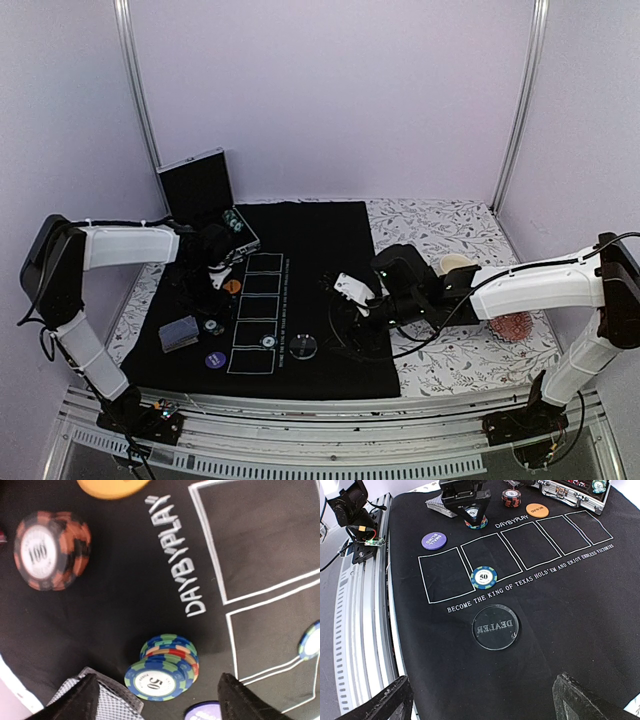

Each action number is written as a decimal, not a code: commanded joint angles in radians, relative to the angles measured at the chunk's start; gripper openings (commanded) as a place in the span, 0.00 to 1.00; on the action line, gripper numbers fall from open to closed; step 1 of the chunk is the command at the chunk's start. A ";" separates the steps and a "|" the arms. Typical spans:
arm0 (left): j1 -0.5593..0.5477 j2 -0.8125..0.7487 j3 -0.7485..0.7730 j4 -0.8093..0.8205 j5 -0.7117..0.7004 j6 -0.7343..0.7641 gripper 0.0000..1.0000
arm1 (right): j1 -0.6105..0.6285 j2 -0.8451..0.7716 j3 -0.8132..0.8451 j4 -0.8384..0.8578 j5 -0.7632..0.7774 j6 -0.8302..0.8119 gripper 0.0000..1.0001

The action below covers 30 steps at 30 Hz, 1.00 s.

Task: Distribute texas hold em gaming equipment
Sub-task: Move the poker chip to the poker chips pile, then pick up the poker chip from the community card area.

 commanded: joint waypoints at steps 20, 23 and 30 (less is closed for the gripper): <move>-0.354 0.141 0.142 0.116 0.042 0.087 0.70 | 0.006 -0.032 -0.021 -0.008 0.015 0.030 0.99; -0.352 0.163 0.139 0.140 0.057 0.095 0.69 | 0.006 -0.035 -0.027 -0.006 0.017 0.036 0.99; -0.352 0.207 0.128 0.161 0.089 0.109 0.63 | 0.006 -0.032 -0.032 -0.008 0.019 0.042 0.99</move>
